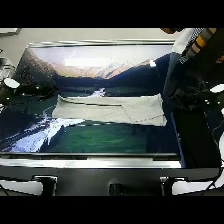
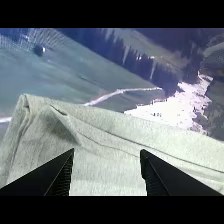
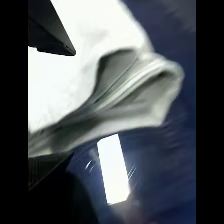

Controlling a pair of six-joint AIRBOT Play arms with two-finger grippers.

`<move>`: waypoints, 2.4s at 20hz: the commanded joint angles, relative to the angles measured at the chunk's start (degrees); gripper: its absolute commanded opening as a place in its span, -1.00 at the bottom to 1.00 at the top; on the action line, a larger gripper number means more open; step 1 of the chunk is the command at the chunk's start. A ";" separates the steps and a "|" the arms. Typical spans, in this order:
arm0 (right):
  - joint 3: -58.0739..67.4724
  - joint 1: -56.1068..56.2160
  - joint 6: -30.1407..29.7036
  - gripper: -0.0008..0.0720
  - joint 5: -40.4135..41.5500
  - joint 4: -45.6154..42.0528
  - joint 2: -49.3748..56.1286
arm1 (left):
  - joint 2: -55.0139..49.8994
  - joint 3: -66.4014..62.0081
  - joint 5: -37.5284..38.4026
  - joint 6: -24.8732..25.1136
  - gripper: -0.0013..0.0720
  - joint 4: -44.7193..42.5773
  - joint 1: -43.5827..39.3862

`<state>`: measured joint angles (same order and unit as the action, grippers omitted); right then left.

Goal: Fold the clothes and pants, and hang the long-sleeved shirts on hangers.

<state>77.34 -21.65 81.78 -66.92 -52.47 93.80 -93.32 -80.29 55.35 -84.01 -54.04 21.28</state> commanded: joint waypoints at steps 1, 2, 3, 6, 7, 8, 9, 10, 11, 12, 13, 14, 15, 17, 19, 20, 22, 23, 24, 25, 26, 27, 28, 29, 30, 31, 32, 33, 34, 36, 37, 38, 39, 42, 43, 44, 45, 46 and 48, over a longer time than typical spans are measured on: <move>0.66 -0.52 -6.19 0.90 -5.11 2.67 3.30 | 0.76 -0.09 2.51 0.00 0.32 -0.68 0.07; 0.66 -0.50 -7.17 0.91 -5.11 4.39 4.15 | 0.76 -0.09 2.54 0.00 0.32 -0.68 0.07; 0.66 -0.28 -7.48 0.91 -4.94 4.83 4.96 | 0.76 -0.09 2.51 0.00 0.32 -0.68 0.07; 0.66 0.59 -8.59 0.90 -4.85 4.68 7.50 | 0.74 -0.09 2.47 0.00 0.32 -0.68 0.07; 0.66 0.87 -8.74 0.90 -4.52 4.55 8.13 | 0.74 -0.09 2.49 0.00 0.32 -0.68 0.07; 0.66 1.22 -8.72 0.90 -3.93 4.39 8.66 | 0.74 -0.09 2.51 0.00 0.32 -0.68 0.07; 0.66 1.62 -8.70 0.89 -3.17 4.35 9.05 | 0.74 -0.09 2.49 0.00 0.32 -0.68 0.07; 0.66 2.10 -8.63 0.89 -2.67 4.48 9.40 | 0.74 -0.09 2.47 0.02 0.32 -0.68 0.07; 0.63 2.62 -8.59 0.88 -2.23 4.35 9.66 | 0.74 -0.09 2.47 0.02 0.32 -0.68 0.07; 0.61 3.37 -8.11 0.87 -2.03 4.15 9.99 | 0.74 -0.09 2.49 0.02 0.32 -0.70 0.07; 0.61 4.13 -7.48 0.85 -1.90 3.52 10.21 | 0.74 -0.09 2.47 0.02 0.32 -0.70 0.07; 0.61 4.79 -6.97 0.78 -1.70 3.19 10.29 | 0.74 -0.09 2.47 0.00 0.32 -0.70 0.07; 0.61 5.44 -6.84 0.57 -1.68 3.37 10.29 | 0.74 -0.09 2.47 0.00 0.32 -0.70 0.07; 0.66 6.40 -6.78 0.00 -2.05 4.02 10.16 | 0.74 -0.09 2.51 0.00 0.31 -0.59 0.04; 0.68 7.26 -6.60 -0.68 -2.12 4.52 9.20 | 0.76 -0.09 3.19 -0.02 -0.20 -0.55 -0.22; 0.68 7.26 -6.03 -0.88 -1.92 4.70 8.13 | 0.76 -0.09 3.69 0.02 -0.83 -0.57 -0.50; 1.03 7.26 -2.91 -0.89 -2.05 4.66 5.07 | 0.74 -0.09 3.76 -0.02 -0.92 -0.57 -1.90; 2.16 7.26 -1.44 -0.89 -3.10 3.63 3.50 | 0.74 -0.09 3.72 -0.09 -0.92 -0.37 -2.93; 3.82 7.26 0.70 -0.89 -4.59 2.19 2.29 | 0.68 -0.07 3.52 -0.81 -0.92 0.00 -4.46; 6.12 7.26 2.89 -0.89 -6.80 1.07 1.25 | 0.44 -0.07 3.10 -1.95 -0.92 0.61 -6.32; 8.57 7.26 4.39 -0.89 -9.03 -0.02 0.50 | 0.04 -0.04 2.27 -2.91 -0.92 1.53 -8.76; 11.37 7.26 6.34 -0.89 -11.50 -1.22 -0.28 | -0.48 -0.04 1.07 -4.04 -0.92 2.03 -11.50; 13.88 7.26 8.00 -0.89 -13.53 -2.01 -1.01 | -1.20 -0.04 -0.76 -5.27 -0.92 2.43 -14.88; 16.41 7.26 9.60 -0.89 -15.41 -2.62 -1.88 | -2.10 -0.07 -2.84 -6.82 -0.92 2.91 -18.25; 18.53 7.26 10.88 -0.89 -16.68 -2.99 -2.71 | -3.30 -0.07 -5.46 -8.79 -0.92 3.80 -22.08; 20.81 7.26 12.44 -0.89 -18.08 -3.85 -3.54 | -4.55 -0.09 -8.13 -10.25 -0.92 4.76 -25.73; 22.60 7.26 13.66 -0.89 -19.63 -4.59 -4.22 | -5.97 -0.09 -11.23 -11.56 -0.92 5.84 -29.68; 24.55 7.26 14.88 -0.89 -21.62 -5.64 -4.81 | -7.45 -0.11 -14.32 -13.11 -0.92 7.15 -33.53; 26.29 7.26 15.34 -0.89 -23.76 -6.49 -5.31 | -8.85 -0.11 -16.87 -14.62 -0.93 9.07 -36.87; 28.44 7.26 16.15 -0.89 -26.49 -7.78 -6.58 | -11.74 -0.35 -20.85 -16.46 -0.93 14.91 -42.77; 29.46 7.26 16.70 -0.89 -27.52 -8.90 -7.32 | -13.42 -1.27 -21.42 -16.55 -0.93 18.29 -45.29; 30.51 7.26 17.00 -0.89 -28.28 -9.73 -7.93 | -14.99 -2.62 -21.68 -16.55 -0.93 20.59 -47.28; 31.41 7.26 17.40 -0.89 -29.03 -10.40 -8.37 | -16.72 -4.52 -21.90 -16.57 -0.93 21.99 -49.18; 32.48 7.26 18.21 -0.89 -30.99 -11.26 -9.33 | -21.53 -11.21 -21.79 -16.61 -0.93 25.00 -52.92; 32.54 7.26 18.67 -0.89 -31.41 -11.26 -9.49 | -23.10 -13.35 -21.75 -17.38 -0.93 25.62 -53.96; 32.57 7.26 19.04 -0.89 -31.41 -11.19 -9.60 | -24.52 -15.21 -21.79 -19.52 -0.93 25.59 -54.90; 32.87 7.26 19.04 -0.89 -31.23 -11.19 -9.60 | -26.10 -17.33 -21.81 -21.24 -0.93 25.59 -55.76; 33.22 7.26 19.04 -0.89 -30.95 -11.17 -9.57 | -27.58 -19.50 -21.81 -22.47 -0.93 25.62 -56.52; 34.23 7.26 19.04 -0.89 -30.03 -11.21 -9.57 | -30.40 -24.06 -21.79 -24.70 -0.93 25.64 -58.03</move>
<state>110.41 -14.46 100.31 -97.23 -63.33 84.42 -119.72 -98.56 33.80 -104.79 -29.52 -34.22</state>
